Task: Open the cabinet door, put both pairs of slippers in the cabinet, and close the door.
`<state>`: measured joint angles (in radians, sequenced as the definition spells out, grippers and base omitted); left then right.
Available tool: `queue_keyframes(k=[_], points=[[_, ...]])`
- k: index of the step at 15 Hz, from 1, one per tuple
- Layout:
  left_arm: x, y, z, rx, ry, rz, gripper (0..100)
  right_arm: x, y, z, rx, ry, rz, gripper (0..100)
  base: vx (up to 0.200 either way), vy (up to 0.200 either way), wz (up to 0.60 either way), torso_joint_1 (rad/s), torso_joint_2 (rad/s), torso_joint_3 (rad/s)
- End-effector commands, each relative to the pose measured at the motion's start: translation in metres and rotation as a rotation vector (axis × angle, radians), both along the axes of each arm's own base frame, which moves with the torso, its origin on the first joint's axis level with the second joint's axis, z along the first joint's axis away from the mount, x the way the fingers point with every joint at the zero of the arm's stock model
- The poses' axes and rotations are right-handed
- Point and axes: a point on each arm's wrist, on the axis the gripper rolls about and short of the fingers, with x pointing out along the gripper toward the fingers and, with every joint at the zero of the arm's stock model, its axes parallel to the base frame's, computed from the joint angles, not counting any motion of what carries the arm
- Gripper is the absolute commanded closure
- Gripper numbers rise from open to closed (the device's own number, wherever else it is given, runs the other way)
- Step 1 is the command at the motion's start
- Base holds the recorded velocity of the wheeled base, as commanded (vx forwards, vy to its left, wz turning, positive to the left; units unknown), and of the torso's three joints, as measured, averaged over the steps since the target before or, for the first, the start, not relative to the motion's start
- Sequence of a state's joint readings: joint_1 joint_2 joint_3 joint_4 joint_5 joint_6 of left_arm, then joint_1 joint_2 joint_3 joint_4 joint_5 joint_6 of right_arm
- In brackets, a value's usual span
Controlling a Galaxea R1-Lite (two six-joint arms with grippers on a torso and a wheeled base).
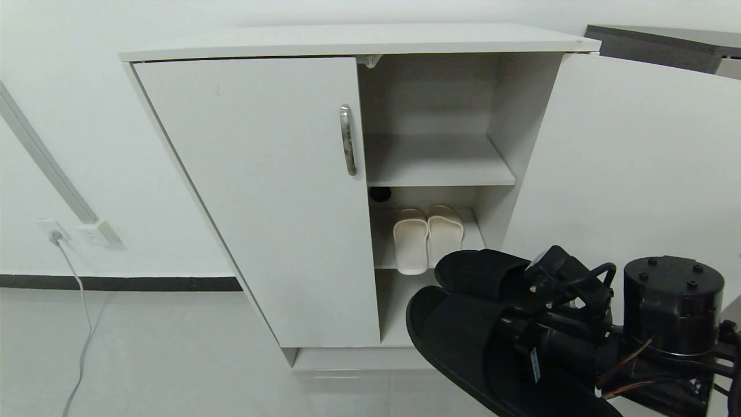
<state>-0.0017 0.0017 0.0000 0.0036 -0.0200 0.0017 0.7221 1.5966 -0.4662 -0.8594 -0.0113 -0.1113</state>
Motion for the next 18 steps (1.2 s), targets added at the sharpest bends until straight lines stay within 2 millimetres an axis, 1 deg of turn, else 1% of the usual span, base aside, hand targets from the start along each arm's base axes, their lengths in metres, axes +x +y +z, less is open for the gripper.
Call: queue_keyframes(k=[1, 4, 5, 6, 7, 8, 9, 10, 11, 12, 14, 15, 17, 18], points=[[0.0, 0.0, 0.0, 0.0, 0.001, 0.0, 100, 0.0, 0.001, -0.001, -0.003, 0.002, 0.001, 100, 0.0, 0.0, 0.0, 0.0, 0.0, 0.0], [0.0, 0.0, 0.0, 0.0, 0.002, 0.0, 100, 0.0, 0.001, -0.001, -0.001, 0.002, 0.004, 100, 0.0, 0.0, 0.0, 0.0, 0.0, 0.0], [0.0, 0.0, 0.0, 0.0, 0.001, 0.0, 100, 0.0, 0.006, -0.001, 0.002, -0.004, 0.007, 100, 0.0, 0.0, 0.0, 0.0, 0.0, 0.0], [0.0, 0.0, 0.0, 0.001, 0.002, 0.0, 100, 0.001, 0.015, -0.005, 0.001, 0.005, 0.019, 100, 0.0, 0.0, 0.0, 0.0, 0.0, 0.0], [0.0, 0.0, 0.0, 0.0, 0.001, 0.0, 100, 0.007, 0.024, -0.006, 0.01, -0.006, -0.019, 100, 0.0, 0.0, 0.0, 0.0, 0.0, 0.0], [0.0, 0.0, 0.0, 0.0, 0.001, 0.0, 100, 0.014, 0.043, -0.006, 0.043, 0.001, -0.106, 100, 0.0, 0.0, 0.0, 0.0, 0.0, 0.0], [0.0, 0.0, 0.0, 0.001, 0.002, 0.0, 100, 0.024, 0.067, -0.006, 0.11, 0.018, -0.242, 100, 0.0, 0.0, 0.0, 0.0, 0.0, 0.0], [0.0, 0.0, 0.0, 0.001, 0.002, 0.0, 100, 0.032, 0.081, -0.009, 0.125, 0.027, -0.322, 100, 0.0, 0.0, 0.0, 0.0, 0.0, 0.0], [0.0, 0.0, 0.0, 0.001, 0.002, 0.0, 100, 0.044, 0.096, -0.011, 0.112, 0.032, -0.427, 100, 0.0, 0.0, 0.0, 0.0, 0.0, 0.0], [0.0, 0.0, 0.0, 0.001, 0.001, 0.0, 100, 0.051, 0.105, -0.009, 0.108, 0.055, -0.49, 100, 0.0, 0.0, 0.0, 0.0, 0.0, 0.0], [0.0, 0.0, 0.0, 0.001, 0.002, 0.0, 100, 0.057, 0.118, 0.014, 0.137, 0.073, -0.629, 100, 0.0, 0.0, 0.0, 0.0, 0.0, 0.0], [0.0, 0.0, 0.0, 0.001, 0.001, 0.0, 100, 0.06, 0.12, 0.026, 0.152, 0.06, -0.671, 100, 0.0, 0.0, 0.0, 0.0, 0.0, 0.0], [0.0, 0.0, 0.0, 0.001, 0.002, 0.0, 100, 0.062, 0.122, 0.043, 0.175, 0.023, -0.679, 100, 0.0, 0.0, 0.0, 0.0, 0.0, 0.0], [0.0, 0.0, 0.0, 0.001, 0.001, 0.0, 100, 0.064, 0.121, 0.057, 0.179, -0.015, -0.684, 100, 0.0, 0.0, 0.0, 0.0, 0.0, 0.0]])
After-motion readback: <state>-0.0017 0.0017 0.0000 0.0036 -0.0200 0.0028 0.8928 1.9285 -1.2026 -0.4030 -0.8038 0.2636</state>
